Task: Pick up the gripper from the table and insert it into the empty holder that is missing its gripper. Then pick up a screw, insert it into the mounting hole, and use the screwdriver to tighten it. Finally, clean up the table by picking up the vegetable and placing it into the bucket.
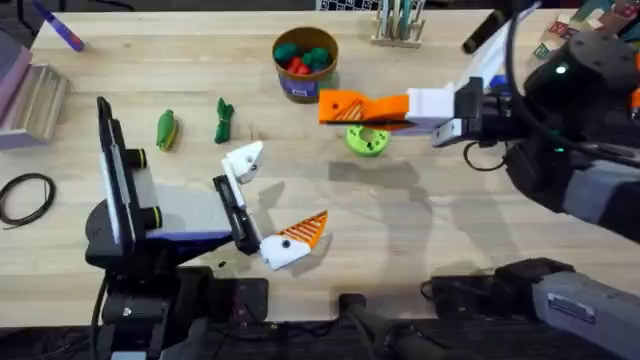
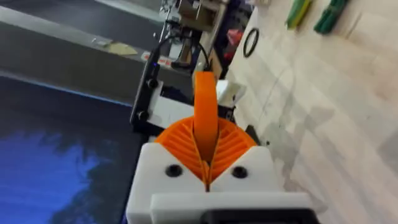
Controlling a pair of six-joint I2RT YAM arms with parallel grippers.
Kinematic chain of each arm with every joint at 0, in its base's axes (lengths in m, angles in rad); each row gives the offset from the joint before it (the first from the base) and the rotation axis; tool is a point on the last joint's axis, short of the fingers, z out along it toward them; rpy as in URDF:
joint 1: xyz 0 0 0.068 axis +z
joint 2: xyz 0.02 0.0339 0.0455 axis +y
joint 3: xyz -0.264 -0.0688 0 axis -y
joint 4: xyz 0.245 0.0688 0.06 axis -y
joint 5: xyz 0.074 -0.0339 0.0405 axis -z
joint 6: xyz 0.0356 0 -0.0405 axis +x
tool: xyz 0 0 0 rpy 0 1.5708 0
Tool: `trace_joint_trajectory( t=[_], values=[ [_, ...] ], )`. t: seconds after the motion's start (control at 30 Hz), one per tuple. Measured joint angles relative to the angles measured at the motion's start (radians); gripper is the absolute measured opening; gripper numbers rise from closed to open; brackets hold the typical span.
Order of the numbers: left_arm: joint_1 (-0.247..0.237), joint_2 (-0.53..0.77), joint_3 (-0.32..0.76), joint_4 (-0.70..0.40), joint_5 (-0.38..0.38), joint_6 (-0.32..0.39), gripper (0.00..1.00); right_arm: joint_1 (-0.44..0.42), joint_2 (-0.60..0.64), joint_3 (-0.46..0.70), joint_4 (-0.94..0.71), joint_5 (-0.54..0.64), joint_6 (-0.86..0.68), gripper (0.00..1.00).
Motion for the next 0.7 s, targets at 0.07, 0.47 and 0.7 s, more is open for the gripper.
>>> trace_joint_trajectory(
  t=[0.07, 0.47, 0.7],
  values=[
    [0.000, 0.000, 0.000, 0.000, 0.000, 0.000, 0.986, 0.001, 0.037, 0.000, 0.000, -0.035, 0.020, 0.009],
    [0.000, 0.000, 0.000, 0.000, 0.000, 0.000, 0.986, 0.004, 0.154, 0.001, -0.002, -0.187, 0.088, 0.009],
    [0.000, 0.000, 0.000, 0.000, 0.000, 0.000, 0.986, 0.071, 0.224, 0.011, 0.052, -0.231, 0.098, 0.009]
  ],
)
